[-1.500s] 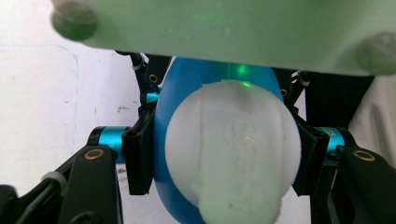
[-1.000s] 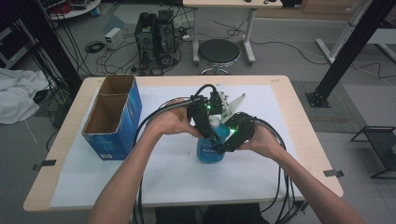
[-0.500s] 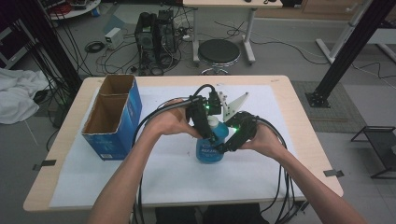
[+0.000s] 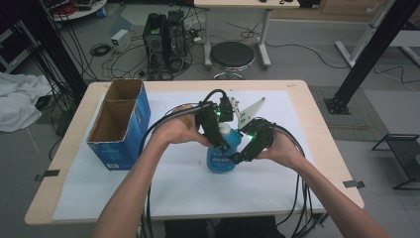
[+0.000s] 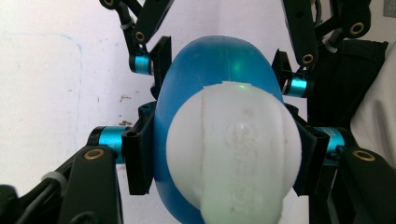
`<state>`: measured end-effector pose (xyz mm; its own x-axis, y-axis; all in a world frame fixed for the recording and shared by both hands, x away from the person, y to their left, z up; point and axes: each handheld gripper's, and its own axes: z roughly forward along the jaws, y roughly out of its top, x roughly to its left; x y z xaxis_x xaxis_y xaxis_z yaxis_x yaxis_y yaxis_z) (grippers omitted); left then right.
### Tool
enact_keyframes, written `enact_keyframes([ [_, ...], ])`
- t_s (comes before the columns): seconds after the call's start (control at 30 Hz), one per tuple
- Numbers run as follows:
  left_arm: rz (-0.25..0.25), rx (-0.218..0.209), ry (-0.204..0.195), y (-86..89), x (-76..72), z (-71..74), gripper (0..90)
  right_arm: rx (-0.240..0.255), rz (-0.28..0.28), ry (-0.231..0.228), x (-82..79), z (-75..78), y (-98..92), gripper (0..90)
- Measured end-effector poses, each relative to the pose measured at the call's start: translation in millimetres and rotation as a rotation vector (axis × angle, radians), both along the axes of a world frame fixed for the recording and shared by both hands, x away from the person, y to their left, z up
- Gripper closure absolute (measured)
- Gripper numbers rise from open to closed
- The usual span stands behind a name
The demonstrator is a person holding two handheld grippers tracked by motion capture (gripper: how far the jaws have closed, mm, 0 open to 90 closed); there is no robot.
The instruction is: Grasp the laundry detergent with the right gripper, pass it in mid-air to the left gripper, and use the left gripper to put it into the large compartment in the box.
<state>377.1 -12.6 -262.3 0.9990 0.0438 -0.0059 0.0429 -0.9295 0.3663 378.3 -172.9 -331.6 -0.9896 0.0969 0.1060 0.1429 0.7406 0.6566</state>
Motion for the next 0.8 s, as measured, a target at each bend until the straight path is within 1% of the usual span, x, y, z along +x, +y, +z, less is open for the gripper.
enact_keyframes([
  [0.03,0.004,0.002,-0.001,0.0,-0.4,0.0,37.8,0.004,0.003,-0.004,0.2,-0.1,-0.1,23.1],
  [0.1,0.008,0.004,-0.003,0.6,-0.3,0.5,37.9,0.001,-0.003,0.009,-0.9,0.6,-0.8,23.1],
  [0.2,0.015,0.001,-0.002,1.7,0.3,0.9,37.9,0.005,-0.002,0.007,-0.5,0.6,-1.5,22.8],
  [0.23,0.017,0.001,-0.001,2.3,0.3,1.1,37.8,0.006,-0.001,0.015,-0.8,1.3,-2.3,22.7],
  [0.27,0.021,-0.001,0.001,3.0,0.4,1.5,37.8,0.019,0.009,-0.012,1.0,1.3,-2.7,22.7],
  [0.3,0.027,-0.001,-0.002,4.6,0.6,2.6,37.8,0.031,-0.016,0.044,-3.7,2.1,-1.6,22.5],
  [0.37,0.034,-0.004,-0.002,6.3,0.9,3.6,37.8,0.010,-0.031,0.046,-4.4,3.4,-3.3,22.4],
  [0.43,0.037,-0.004,-0.004,7.2,1.0,4.5,37.8,0.007,-0.039,0.054,-5.0,3.5,-4.0,22.4],
  [0.47,0.039,-0.002,-0.006,8.2,1.1,5.4,37.8,-0.012,-0.066,0.062,-6.2,4.8,-6.7,22.3],
  [0.5,0.044,-0.001,-0.004,9.2,0.9,6.5,37.8,-0.044,-0.056,0.025,-3.4,4.7,-10.1,21.8],
  [0.53,0.052,-0.002,-0.006,10.6,0.9,8.3,37.8,-0.063,-0.077,0.008,-3.6,4.6,-11.1,18.2],
  [0.57,0.074,-0.007,0.001,13.6,0.2,12.0,37.8,-0.081,-0.099,-0.008,-3.3,4.8,-12.5,11.5],
  [0.6,0.074,-0.007,0.001,13.6,0.2,12.0,37.8,-0.083,-0.131,-0.020,-4.3,3.5,-13.4,11.7],
  [0.63,0.076,-0.001,-0.007,15.1,0.9,15.2,37.8,-0.083,-0.131,-0.020,-4.3,3.5,-13.4,11.7],
  [0.67,0.093,-0.004,-0.012,18.0,0.9,21.3,37.8,-0.114,-0.154,-0.028,-4.2,3.9,-16.4,11.7],
  [0.7,0.097,0.002,-0.016,19.5,1.4,25.1,37.8,-0.120,-0.160,-0.047,-3.6,4.2,-18.2,11.7],
  [0.73,0.097,0.002,-0.016,19.5,1.4,25.1,37.8,-0.123,-0.167,-0.059,-2.6,3.9,-19.9,11.7],
  [0.77,0.102,0.005,-0.032,22.9,2.9,33.0,37.8,-0.126,-0.189,-0.050,-3.0,4.4,-21.3,11.7],
  [0.8,0.112,0.008,-0.032,24.9,3.4,37.0,37.8,-0.140,-0.198,-0.063,-2.4,4.2,-23.0,11.7],
])
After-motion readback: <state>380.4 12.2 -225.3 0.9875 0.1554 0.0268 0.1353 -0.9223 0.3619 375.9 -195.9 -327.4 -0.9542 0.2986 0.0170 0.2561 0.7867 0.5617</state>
